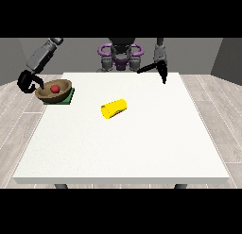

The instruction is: Pick the cup and pour the ball into the bowl, then pick the bowl and place it on the pad

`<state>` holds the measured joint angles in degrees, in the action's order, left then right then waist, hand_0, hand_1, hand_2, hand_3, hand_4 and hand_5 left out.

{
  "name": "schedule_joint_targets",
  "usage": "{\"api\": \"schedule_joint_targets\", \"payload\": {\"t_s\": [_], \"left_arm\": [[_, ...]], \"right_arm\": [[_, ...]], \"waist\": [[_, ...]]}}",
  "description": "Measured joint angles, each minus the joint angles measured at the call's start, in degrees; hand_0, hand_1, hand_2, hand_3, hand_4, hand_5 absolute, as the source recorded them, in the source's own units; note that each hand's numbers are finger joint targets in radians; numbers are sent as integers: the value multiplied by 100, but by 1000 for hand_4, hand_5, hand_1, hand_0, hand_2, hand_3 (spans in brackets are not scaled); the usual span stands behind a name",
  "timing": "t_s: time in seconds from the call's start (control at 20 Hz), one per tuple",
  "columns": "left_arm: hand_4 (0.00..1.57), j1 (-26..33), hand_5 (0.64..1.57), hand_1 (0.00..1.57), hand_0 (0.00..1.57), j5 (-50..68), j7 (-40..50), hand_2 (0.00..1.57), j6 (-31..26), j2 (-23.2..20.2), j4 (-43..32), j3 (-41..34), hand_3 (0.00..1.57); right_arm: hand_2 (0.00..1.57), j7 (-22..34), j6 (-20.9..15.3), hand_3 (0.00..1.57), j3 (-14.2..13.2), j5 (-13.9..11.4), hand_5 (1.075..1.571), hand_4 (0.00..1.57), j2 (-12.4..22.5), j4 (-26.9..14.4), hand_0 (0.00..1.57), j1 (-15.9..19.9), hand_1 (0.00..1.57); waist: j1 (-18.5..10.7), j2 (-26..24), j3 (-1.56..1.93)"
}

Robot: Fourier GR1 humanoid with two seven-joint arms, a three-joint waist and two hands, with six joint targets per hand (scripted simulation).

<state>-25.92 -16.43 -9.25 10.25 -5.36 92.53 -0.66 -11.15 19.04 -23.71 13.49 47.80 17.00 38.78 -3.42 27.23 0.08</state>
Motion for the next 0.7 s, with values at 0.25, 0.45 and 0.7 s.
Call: {"api": "schedule_joint_targets", "payload": {"t_s": [0.25, 0.45, 0.7], "left_arm": [[0, 115, 1565, 0, 0, 55, 165, 0, -102, -69, 426, 9, 0], [0, 158, 1568, 0, 0, 122, 184, 0, -124, -99, 539, -64, 0], [0, 241, 1569, 0, 0, 19, 326, 0, -39, -21, 757, 23, 0]], "right_arm": [[405, 25, -254, 238, 6, -124, 1487, 0, 352, -80, 0, 33, 0], [357, 26, -278, 259, 27, -182, 1489, 0, 493, -53, 0, 113, 0], [270, 238, -78, 161, -25, -142, 1497, 0, 737, -66, 0, 338, 0]], "waist": [[-45, 98, 1], [15, 162, 1], [99, 137, 2]]}}
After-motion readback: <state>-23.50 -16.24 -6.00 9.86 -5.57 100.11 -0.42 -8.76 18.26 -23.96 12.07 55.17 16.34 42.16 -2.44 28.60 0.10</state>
